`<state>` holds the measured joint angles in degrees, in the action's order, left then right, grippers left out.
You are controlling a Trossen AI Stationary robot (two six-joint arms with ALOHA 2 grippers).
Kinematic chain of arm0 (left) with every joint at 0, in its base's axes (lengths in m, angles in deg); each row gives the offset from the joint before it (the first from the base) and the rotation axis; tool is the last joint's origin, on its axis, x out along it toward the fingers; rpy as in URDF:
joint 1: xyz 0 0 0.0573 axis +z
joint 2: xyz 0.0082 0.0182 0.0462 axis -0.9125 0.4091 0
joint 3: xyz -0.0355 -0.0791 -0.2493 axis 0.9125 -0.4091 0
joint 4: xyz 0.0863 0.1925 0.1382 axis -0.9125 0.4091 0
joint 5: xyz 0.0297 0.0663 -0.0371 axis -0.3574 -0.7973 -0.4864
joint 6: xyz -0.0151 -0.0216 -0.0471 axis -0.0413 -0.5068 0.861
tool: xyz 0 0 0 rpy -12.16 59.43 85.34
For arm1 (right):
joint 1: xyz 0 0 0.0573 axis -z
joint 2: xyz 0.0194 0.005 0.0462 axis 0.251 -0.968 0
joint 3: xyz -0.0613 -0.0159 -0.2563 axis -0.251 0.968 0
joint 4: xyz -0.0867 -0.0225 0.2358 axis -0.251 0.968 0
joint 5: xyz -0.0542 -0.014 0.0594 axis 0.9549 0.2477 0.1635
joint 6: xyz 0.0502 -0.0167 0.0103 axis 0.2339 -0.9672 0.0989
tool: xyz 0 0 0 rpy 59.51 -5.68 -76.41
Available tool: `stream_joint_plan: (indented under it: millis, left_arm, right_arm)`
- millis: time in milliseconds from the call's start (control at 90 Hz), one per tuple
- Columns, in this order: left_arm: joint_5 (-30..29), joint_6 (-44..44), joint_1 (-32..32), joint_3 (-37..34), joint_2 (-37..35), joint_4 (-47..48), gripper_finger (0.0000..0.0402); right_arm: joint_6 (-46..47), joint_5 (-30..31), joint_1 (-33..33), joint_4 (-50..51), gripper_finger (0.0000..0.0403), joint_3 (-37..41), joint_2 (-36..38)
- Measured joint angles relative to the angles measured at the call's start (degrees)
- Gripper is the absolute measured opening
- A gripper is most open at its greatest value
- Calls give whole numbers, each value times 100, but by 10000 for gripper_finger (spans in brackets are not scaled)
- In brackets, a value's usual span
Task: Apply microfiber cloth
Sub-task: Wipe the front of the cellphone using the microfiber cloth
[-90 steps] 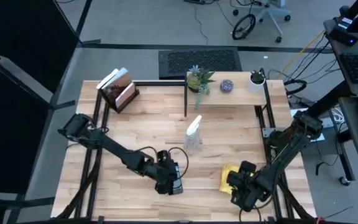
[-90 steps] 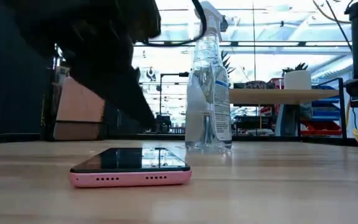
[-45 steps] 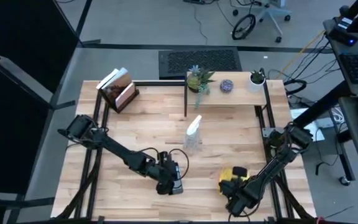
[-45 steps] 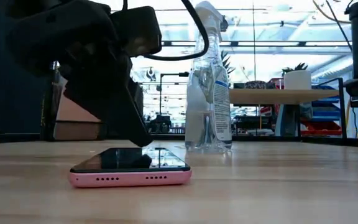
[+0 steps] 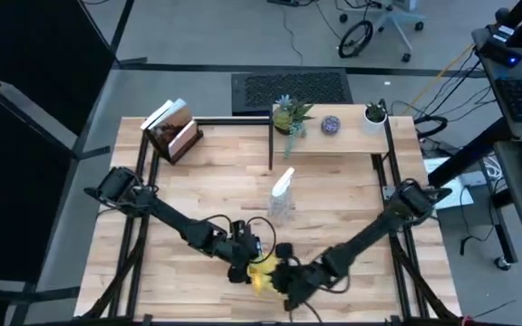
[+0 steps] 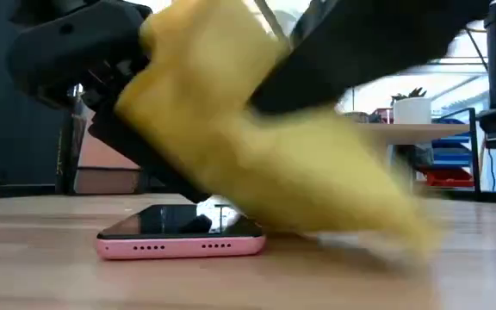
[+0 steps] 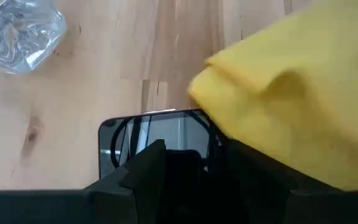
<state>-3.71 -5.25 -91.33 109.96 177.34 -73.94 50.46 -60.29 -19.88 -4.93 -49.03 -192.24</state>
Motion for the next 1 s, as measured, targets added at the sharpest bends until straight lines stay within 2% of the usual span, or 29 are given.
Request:
stream_joint_plan:
  millis: [89, 300, 533, 689, 778, 933, 1000]
  left_arm:
    - [0, -42, 0, 0, 0, -4, 164]
    - [-1, -71, 7, 0, 2, 26, 164]
    - [6, -80, 4, 0, 2, 17, 164]
    - [13, -76, -2, 0, 2, -17, 164]
    - [13, -67, 0, 0, 2, -14, 164]
    - [13, -61, 0, 0, 2, -21, 164]
    - [13, -61, 0, 0, 2, -58, 164]
  right_arm:
    - [-253, -293, 178, -574, 4, -28, -269]
    - [-131, -139, 440, -706, 4, -34, -730]
    - [281, -368, 309, -703, 4, -42, -787]
    - [340, -779, 82, -558, 4, -39, -701]
    - [248, -588, 38, -383, 4, -30, -598]
    - [-82, 390, 199, -354, 4, -2, -471]
    - [-83, 554, 332, -382, 4, -2, -458]
